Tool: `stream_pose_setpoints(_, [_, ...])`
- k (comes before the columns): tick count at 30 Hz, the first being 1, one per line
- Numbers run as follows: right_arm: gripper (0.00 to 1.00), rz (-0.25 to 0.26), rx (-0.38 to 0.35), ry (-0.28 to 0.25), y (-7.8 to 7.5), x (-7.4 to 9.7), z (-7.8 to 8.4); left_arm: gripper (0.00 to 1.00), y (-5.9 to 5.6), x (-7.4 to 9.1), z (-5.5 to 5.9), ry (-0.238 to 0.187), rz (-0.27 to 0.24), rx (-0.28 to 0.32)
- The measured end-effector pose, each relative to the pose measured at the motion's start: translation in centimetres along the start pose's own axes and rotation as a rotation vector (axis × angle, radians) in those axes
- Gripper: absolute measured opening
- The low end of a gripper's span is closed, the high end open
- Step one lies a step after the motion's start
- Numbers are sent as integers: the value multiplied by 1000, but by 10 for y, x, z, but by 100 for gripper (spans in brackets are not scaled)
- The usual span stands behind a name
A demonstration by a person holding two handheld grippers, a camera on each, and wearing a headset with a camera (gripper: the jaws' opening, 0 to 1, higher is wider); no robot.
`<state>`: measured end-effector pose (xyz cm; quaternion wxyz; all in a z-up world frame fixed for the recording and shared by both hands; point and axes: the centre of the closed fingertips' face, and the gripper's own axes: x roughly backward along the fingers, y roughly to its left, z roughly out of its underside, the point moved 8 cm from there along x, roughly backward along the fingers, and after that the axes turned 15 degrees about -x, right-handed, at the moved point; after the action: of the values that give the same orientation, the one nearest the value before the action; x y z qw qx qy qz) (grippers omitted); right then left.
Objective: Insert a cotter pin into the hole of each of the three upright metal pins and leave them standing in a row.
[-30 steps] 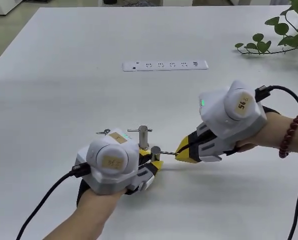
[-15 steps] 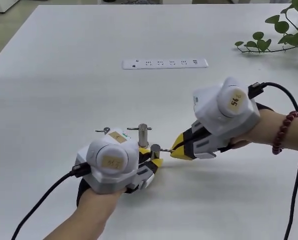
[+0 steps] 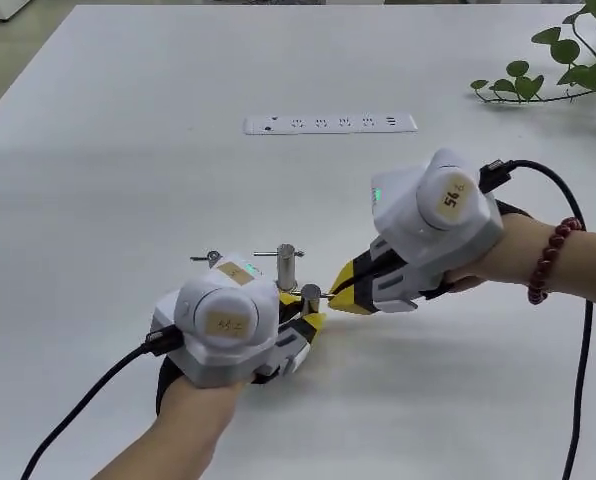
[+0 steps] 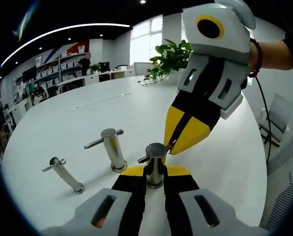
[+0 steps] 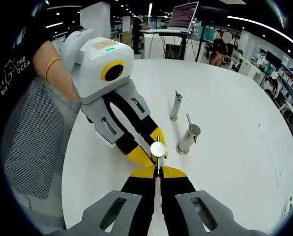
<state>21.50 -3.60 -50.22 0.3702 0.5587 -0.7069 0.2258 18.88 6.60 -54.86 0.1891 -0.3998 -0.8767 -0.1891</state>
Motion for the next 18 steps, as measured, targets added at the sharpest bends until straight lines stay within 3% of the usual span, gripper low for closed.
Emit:
stream_pose_setpoints(12, [0, 9, -7, -25, -1, -3, -3, 10, 0, -1, 0, -2, -13, 12])
stream_pose_setpoints(16, [10, 34, -15, -27, -3, 1, -2, 10, 0, -1, 0, -3, -11, 17])
stream_pose_setpoints(18, [10, 31, -30, -39, -3, 6, -1, 10, 0, -1, 0, -3, -12, 18])
